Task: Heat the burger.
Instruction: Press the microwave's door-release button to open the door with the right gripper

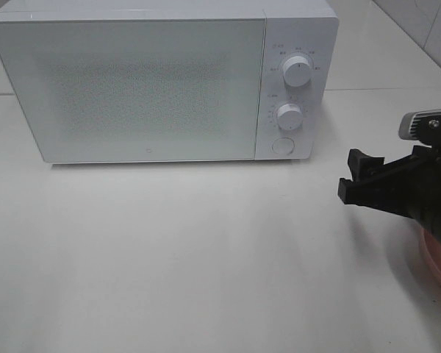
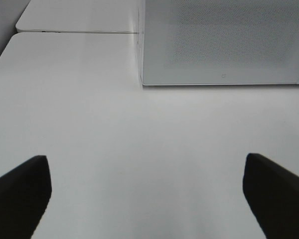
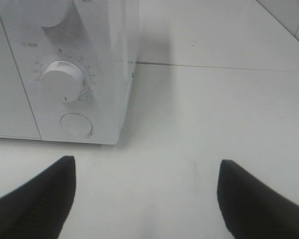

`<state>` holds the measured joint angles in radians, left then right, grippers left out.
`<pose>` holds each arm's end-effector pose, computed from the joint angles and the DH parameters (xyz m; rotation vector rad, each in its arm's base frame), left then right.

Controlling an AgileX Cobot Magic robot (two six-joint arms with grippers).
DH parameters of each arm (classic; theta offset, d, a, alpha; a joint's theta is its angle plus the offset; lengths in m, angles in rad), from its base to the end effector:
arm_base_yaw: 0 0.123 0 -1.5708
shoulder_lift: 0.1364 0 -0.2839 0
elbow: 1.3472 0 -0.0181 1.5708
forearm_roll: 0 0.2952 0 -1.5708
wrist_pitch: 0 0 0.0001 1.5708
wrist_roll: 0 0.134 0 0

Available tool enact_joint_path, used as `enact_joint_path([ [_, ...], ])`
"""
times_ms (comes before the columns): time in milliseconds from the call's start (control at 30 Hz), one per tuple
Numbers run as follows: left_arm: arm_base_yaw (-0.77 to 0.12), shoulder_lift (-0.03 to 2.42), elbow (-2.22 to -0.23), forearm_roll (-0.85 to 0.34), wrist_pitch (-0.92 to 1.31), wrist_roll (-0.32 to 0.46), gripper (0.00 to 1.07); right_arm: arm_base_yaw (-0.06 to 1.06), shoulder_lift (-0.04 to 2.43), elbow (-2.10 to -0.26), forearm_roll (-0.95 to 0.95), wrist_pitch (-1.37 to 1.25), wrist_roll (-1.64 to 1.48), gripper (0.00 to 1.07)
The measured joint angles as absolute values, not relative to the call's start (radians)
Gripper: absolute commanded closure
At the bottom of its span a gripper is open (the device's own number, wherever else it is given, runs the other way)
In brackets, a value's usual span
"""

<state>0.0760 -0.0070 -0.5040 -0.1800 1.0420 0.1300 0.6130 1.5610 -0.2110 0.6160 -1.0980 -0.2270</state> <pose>0.0735 -0.0152 0.2848 0.0615 2.0019 -0.0824 0.2473 0.0897 0.1001 -0.0939 1.7837 0.0084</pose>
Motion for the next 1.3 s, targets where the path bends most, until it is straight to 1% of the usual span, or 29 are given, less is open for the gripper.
enact_joint_path([
  [33, 0.076, -0.007, -0.504, -0.18, 1.042, 0.13, 0.07, 0.66, 1.574, -0.211, 0.661, -1.121, -0.233, 0.34],
  [133, 0.076, -0.007, -0.504, -0.18, 1.042, 0.13, 0.07, 0.684, 1.58, -0.213, 0.68, -1.126, -0.236, 0.34],
  [167, 0.076, -0.007, -0.504, -0.18, 1.042, 0.13, 0.07, 0.725, 1.595, -0.226, 0.73, -1.129, -0.237, 0.34],
  [367, 0.076, -0.007, -0.504, -0.179, 1.042, 0.13, 0.07, 0.803, 1.633, -0.28, 0.808, -1.139, -0.241, 0.34],
  [567, 0.076, -0.007, -0.504, -0.179, 1.042, 0.13, 0.07, 0.847, 1.657, -0.341, 0.833, -1.137, -0.241, 0.34],
  [933, 0.076, -0.007, -0.504, -0.179, 1.042, 0.13, 0.07, 0.848, 1.657, -0.364, 0.851, -1.108, -0.228, 0.35],
  [1000, 0.076, -0.007, -0.504, -0.179, 1.042, 0.13, 0.07, 0.848, 1.657, -0.364, 0.853, -1.098, -0.148, 0.4],
  [1067, 0.076, -0.007, -0.504, -0.179, 1.042, 0.13, 0.07, 0.848, 1.657, -0.364, 0.854, -1.098, -0.111, 0.42],
  [1100, 0.076, -0.007, -0.504, -0.179, 1.042, 0.13, 0.07, 0.848, 1.657, -0.364, 0.855, -1.098, -0.029, 0.46],
  [1133, 0.076, -0.007, -0.504, -0.179, 1.042, 0.13, 0.07, 0.848, 1.657, -0.364, 0.855, -1.098, -0.029, 0.46],
  [1167, 0.076, -0.007, -0.504, -0.179, 1.042, 0.13, 0.07, 0.848, 1.657, -0.364, 0.855, -1.098, 0.07, 0.49],
  [1200, 0.076, -0.007, -0.504, -0.179, 1.042, 0.13, 0.07, 0.848, 1.657, -0.364, 0.857, -1.098, 0.132, 0.53],
  [1233, 0.076, -0.007, -0.504, -0.179, 1.042, 0.13, 0.07, 0.848, 1.657, -0.364, 0.857, -1.098, 0.132, 0.53],
  [1267, 0.076, -0.007, -0.504, -0.179, 1.042, 0.13, 0.07, 0.848, 1.657, -0.364, 0.857, -1.097, 0.26, 0.59],
  [1300, 0.076, -0.007, -0.504, -0.179, 1.042, 0.13, 0.07, 0.848, 1.657, -0.364, 0.857, -1.097, 0.26, 0.59],
])
